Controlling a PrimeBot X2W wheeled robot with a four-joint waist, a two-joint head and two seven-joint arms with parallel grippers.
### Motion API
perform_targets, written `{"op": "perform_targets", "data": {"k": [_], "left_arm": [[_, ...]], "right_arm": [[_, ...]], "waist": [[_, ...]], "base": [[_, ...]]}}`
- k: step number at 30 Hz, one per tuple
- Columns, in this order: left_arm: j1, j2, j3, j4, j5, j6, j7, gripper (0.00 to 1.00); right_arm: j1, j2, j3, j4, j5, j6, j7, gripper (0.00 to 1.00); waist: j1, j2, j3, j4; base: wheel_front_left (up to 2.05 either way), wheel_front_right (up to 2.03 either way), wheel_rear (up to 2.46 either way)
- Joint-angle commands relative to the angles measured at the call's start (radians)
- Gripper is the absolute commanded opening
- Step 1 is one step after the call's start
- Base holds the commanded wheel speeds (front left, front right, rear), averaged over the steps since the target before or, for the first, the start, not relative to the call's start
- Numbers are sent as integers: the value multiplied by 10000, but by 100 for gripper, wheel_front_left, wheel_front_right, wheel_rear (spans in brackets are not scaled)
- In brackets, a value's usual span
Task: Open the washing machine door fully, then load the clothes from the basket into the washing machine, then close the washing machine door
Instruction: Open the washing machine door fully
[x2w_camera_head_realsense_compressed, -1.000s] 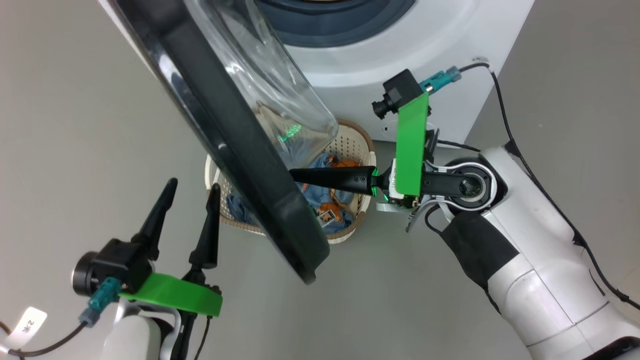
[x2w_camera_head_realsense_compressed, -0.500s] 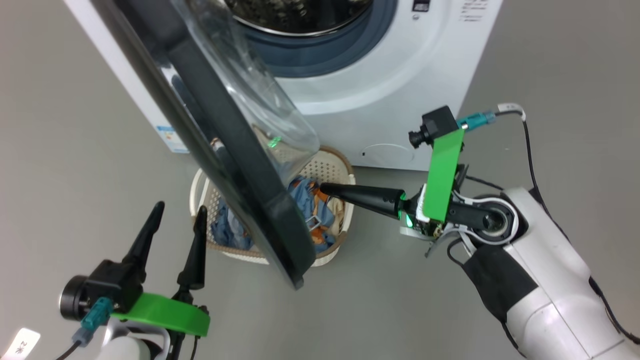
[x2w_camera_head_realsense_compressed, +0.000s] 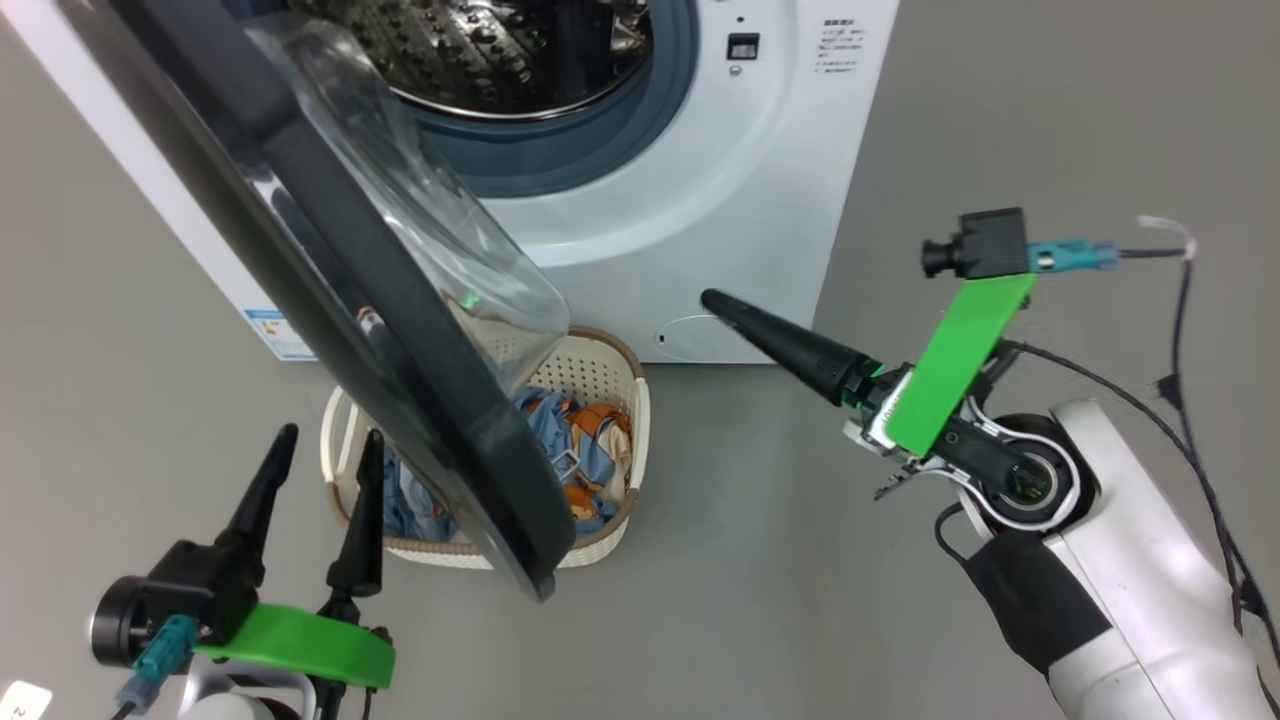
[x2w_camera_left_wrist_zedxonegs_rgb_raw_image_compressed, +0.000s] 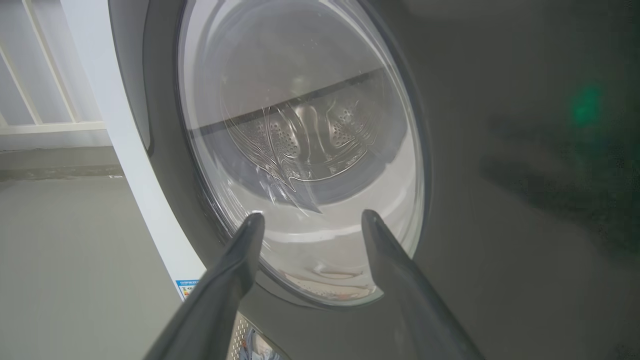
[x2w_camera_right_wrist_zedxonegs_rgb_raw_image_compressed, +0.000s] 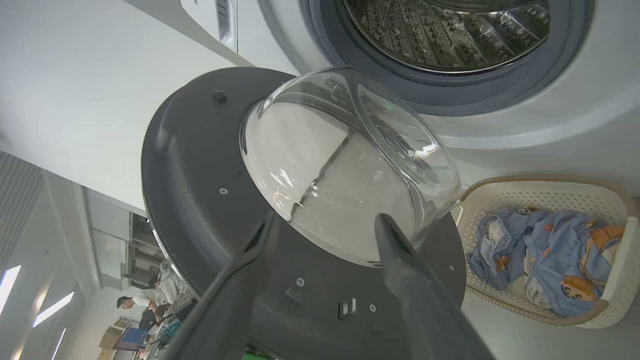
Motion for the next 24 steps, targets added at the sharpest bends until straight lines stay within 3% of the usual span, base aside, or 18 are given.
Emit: {"op": "perform_targets", "data": {"k": [1,16,24], "left_arm": [[-6,221,397,-306,89,-15,-63,100],[279,194,653,-419,105,-15,-63,100],[593,151,876,-572,103,-15,-63,100]], "right_arm": [[266,100,-29,-511,-226,17,-362,100],[1443,-360,-309,-1580,-1570,17,-2486,100],[2399,-516,-556,-1768,-1897,17,-4446,100]], "waist": [[0,0,-49,-82],[0,0,-198,-271],[0,0,-293,-436]], "base": [[0,0,0],[0,0,0],[0,0,0]]}}
